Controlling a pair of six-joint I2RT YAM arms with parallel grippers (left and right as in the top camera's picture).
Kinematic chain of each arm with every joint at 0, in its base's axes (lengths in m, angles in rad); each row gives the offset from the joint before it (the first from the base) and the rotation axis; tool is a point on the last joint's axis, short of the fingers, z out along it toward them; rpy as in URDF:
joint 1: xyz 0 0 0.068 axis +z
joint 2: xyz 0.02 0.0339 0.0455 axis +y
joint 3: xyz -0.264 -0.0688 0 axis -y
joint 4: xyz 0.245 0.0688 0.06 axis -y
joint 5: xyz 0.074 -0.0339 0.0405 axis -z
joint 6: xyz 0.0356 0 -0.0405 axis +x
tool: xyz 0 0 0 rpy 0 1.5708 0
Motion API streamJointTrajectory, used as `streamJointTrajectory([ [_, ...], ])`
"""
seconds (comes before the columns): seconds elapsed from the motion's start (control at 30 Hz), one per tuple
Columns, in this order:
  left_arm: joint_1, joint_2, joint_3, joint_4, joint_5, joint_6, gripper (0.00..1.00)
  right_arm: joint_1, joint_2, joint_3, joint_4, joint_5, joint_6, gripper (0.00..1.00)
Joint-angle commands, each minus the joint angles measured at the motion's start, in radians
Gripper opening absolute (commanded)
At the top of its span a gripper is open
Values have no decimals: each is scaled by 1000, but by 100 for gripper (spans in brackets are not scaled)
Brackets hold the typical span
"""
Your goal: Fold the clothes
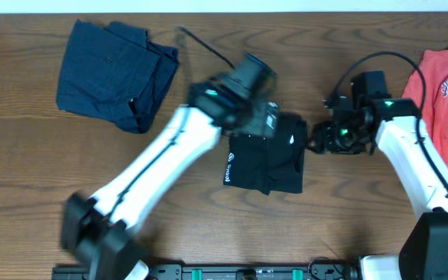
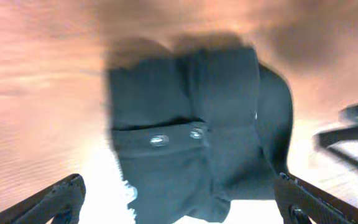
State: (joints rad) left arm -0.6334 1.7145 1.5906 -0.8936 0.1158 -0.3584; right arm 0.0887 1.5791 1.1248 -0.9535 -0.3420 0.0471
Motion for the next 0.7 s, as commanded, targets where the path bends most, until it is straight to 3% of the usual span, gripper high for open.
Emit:
streamJointTrajectory([
  [0.0, 58, -43, 16, -57, -31, 25, 98, 60, -6, -63, 37, -61, -29, 68],
  [0.07, 84, -44, 16, -101, -31, 32, 98, 94, -6, -113, 98, -97, -26, 67],
  [0.13, 96, -35, 7, -132, -31, 62, 98, 119, -6, -160, 154, -117, -9, 32],
  [0.2, 97, -31, -10, -143, -31, 76, 98, 126, -6, -191, 198, -101, 35, 4],
  [0.37, 95, -17, -44, -158, -30, 77, 98, 67, -27, -152, 138, 108, 106, 1],
  [0.67, 87, 28, -71, -183, 11, 76, 98, -18, -67, -89, 60, 137, 68, 1],
])
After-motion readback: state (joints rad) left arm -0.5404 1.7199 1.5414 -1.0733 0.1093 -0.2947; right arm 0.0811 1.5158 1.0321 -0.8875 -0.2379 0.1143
